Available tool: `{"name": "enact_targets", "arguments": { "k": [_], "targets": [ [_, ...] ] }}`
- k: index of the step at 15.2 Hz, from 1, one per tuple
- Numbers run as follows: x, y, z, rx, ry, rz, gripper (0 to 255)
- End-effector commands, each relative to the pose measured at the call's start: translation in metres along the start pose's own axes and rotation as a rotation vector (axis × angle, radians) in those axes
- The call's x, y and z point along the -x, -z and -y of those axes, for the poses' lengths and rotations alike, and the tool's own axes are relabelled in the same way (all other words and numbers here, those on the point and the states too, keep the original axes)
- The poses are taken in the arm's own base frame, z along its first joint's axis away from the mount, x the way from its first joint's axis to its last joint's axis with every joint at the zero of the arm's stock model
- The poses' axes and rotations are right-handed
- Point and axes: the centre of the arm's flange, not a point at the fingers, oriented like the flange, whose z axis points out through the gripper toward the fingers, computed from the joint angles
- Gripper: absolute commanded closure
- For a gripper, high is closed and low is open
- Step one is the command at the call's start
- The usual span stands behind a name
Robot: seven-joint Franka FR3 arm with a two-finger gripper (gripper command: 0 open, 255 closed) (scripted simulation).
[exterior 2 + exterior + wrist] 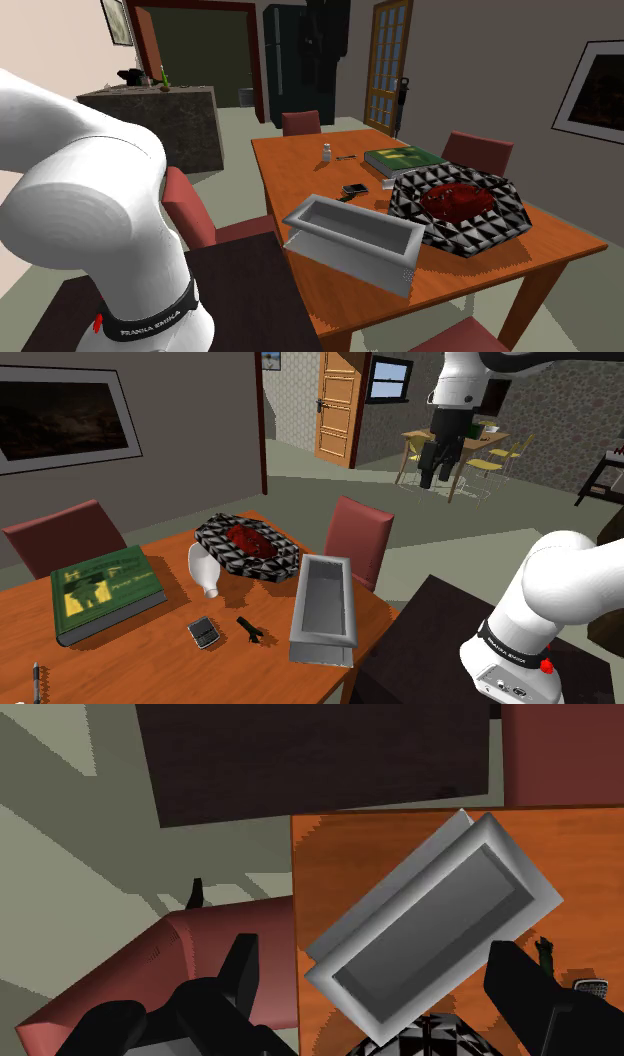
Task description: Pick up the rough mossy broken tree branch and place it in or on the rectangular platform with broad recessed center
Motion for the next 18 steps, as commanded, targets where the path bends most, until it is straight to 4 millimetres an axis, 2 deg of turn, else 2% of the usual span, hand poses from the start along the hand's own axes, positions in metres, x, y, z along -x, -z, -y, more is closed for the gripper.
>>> {"name": "enact_targets", "arguments": {
  "k": [1, 18],
  "targets": [
    [0.000, 0.000, 0.000, 0.000, 0.000, 0.000, 0],
    [-0.096, -0.151, 0.132, -0.004, 0.071, -0.023, 0]
  ]
}}
